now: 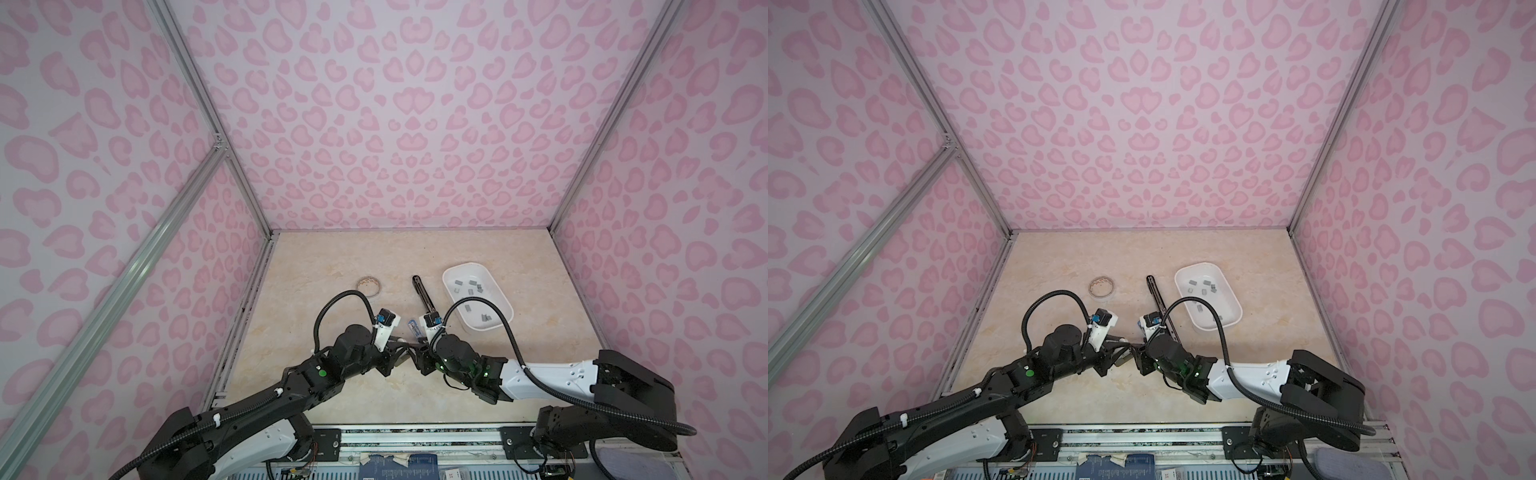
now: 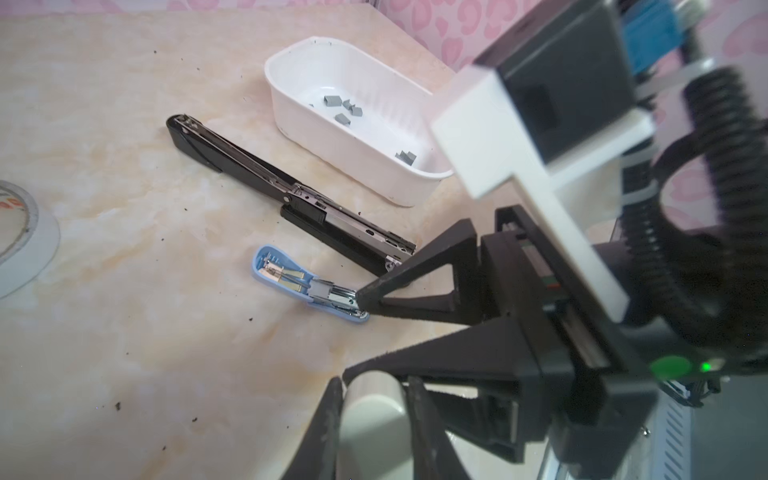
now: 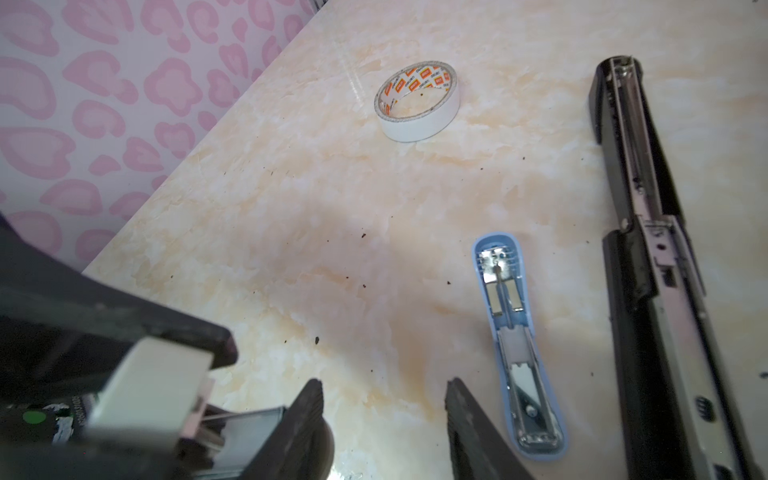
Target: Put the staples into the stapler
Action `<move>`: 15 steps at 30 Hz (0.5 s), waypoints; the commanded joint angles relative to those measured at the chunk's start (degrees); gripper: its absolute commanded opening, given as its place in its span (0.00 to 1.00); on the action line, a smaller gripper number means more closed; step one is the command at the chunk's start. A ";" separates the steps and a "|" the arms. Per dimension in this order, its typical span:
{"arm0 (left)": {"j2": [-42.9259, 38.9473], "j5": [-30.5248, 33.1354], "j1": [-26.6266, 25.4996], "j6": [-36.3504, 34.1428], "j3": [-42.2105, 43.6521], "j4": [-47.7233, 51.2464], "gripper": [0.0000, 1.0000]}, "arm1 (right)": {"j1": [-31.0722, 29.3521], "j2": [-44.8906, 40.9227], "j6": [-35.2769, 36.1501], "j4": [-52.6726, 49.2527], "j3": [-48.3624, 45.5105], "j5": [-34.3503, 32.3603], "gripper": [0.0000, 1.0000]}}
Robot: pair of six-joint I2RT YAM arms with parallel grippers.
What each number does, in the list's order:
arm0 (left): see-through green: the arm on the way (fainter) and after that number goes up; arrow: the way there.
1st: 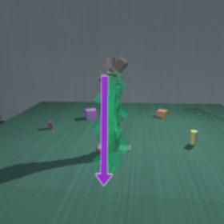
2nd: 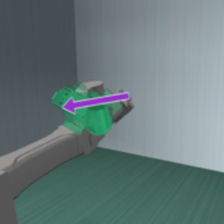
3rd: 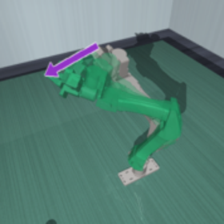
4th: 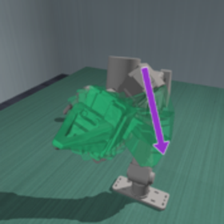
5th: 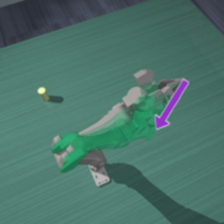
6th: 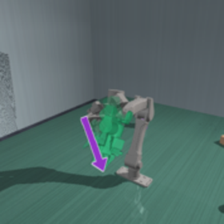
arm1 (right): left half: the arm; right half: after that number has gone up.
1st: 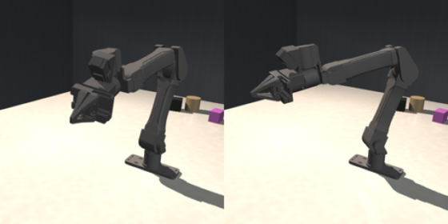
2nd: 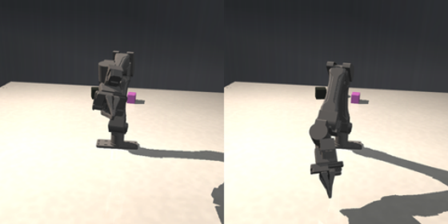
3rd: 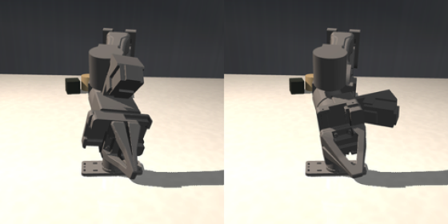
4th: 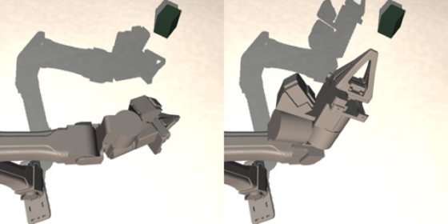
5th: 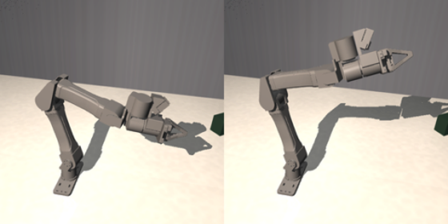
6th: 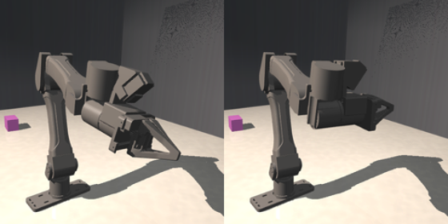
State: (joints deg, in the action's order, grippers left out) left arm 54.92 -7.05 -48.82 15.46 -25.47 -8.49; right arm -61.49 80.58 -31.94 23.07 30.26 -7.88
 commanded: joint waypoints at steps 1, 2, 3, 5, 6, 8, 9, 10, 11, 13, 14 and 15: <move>-2.31 1.06 -0.03 1.11 1.23 -3.88 0.04 | -0.38 0.39 -0.14 1.25 -0.28 -0.79 0.49; -3.32 1.28 0.04 1.41 1.91 -4.21 0.04 | -0.45 0.18 -0.13 1.48 -0.46 -0.85 0.49; -4.37 1.82 -0.02 1.55 2.28 -4.40 0.04 | -0.39 0.07 0.03 2.02 -0.71 -0.68 0.49; -6.54 2.82 -0.01 1.51 2.61 -4.41 0.04 | -0.68 -0.11 0.32 3.47 -1.11 0.02 0.50; -7.66 3.02 -0.02 1.60 3.07 -4.47 0.04 | -1.11 -0.07 0.68 4.11 -1.21 0.45 0.50; -9.68 3.42 -0.09 1.76 4.40 -4.89 0.04 | -2.31 -0.07 1.59 5.62 -1.48 0.52 0.50; -10.60 4.14 -0.04 2.05 5.04 -5.12 0.04 | -3.01 0.10 1.92 6.59 -1.65 0.43 0.50; -11.57 4.89 0.01 2.04 5.44 -5.22 0.04 | -3.62 0.38 2.24 7.70 -1.70 0.65 0.51; -12.33 5.35 -0.05 2.17 5.49 -5.22 0.04 | -4.08 0.69 2.60 8.64 -1.70 1.01 0.51; -13.49 5.18 0.02 2.07 5.77 -5.22 0.04 | -4.96 1.02 3.84 9.83 -1.39 1.68 0.50; -13.73 5.05 -0.02 2.14 6.00 -5.18 0.04 | -5.17 0.78 4.15 9.57 -1.33 1.17 0.50; -13.78 5.11 -0.04 2.25 6.32 -5.07 0.04 | -5.38 0.12 4.17 9.23 -1.68 0.07 0.50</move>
State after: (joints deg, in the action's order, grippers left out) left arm 41.67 -2.87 -48.82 17.15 -19.75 -11.14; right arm -66.39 81.19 -29.30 29.61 28.99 -6.70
